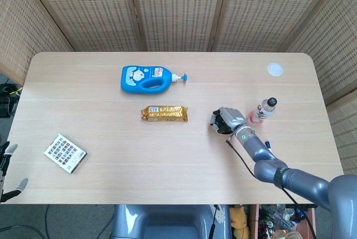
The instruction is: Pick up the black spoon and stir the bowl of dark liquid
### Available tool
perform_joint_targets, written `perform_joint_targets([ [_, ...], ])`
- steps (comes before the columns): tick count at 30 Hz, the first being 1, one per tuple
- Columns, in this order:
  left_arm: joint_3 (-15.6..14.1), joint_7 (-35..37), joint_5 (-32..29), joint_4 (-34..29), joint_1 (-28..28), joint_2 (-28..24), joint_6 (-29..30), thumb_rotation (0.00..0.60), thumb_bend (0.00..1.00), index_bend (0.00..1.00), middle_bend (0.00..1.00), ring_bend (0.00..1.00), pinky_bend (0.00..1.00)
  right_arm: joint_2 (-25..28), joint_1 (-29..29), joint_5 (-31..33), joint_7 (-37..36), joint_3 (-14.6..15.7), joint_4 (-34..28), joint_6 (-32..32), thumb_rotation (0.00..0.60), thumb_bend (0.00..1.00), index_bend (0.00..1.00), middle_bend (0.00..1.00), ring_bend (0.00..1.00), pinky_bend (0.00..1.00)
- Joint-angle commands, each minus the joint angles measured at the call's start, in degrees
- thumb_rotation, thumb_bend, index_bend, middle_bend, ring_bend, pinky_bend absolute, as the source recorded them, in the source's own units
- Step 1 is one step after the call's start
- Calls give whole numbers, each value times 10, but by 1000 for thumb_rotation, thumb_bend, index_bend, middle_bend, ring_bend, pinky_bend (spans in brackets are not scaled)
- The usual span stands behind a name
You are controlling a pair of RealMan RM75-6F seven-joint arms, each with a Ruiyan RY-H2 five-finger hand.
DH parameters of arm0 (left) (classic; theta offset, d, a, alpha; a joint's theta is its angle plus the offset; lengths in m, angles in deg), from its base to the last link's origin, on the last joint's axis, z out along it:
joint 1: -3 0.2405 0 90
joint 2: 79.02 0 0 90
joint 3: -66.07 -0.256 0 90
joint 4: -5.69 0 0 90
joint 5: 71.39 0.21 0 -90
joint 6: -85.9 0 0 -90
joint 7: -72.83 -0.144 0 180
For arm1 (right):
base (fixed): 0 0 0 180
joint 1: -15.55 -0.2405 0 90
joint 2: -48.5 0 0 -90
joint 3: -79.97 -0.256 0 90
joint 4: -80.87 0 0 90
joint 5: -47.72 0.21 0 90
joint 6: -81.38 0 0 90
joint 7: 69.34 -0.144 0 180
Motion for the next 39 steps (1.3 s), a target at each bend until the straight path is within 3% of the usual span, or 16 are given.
perform_joint_targets([
  [1, 0, -1, 0, -1, 0, 1, -1, 600, 294, 0, 0, 0, 0, 4, 2, 7, 3, 6, 3, 0, 600, 675, 628, 957, 981, 1000],
  [16, -3, -7, -6, -4, 7, 1, 3, 600, 293, 0, 0, 0, 0, -22, -20, 7, -4, -5, 61, 18, 600, 674, 628, 957, 981, 1000],
  [30, -2, 4, -3, 3, 6, 3, 3, 600, 294, 0, 0, 0, 0, 5, -12, -1, -3, 9, 3, 11, 600, 675, 628, 957, 981, 1000],
  [39, -2, 5, -5, 5, 7, 5, 2, 600, 293, 0, 0, 0, 0, 2, -18, 6, -5, 4, 14, 6, 600, 675, 628, 957, 981, 1000],
])
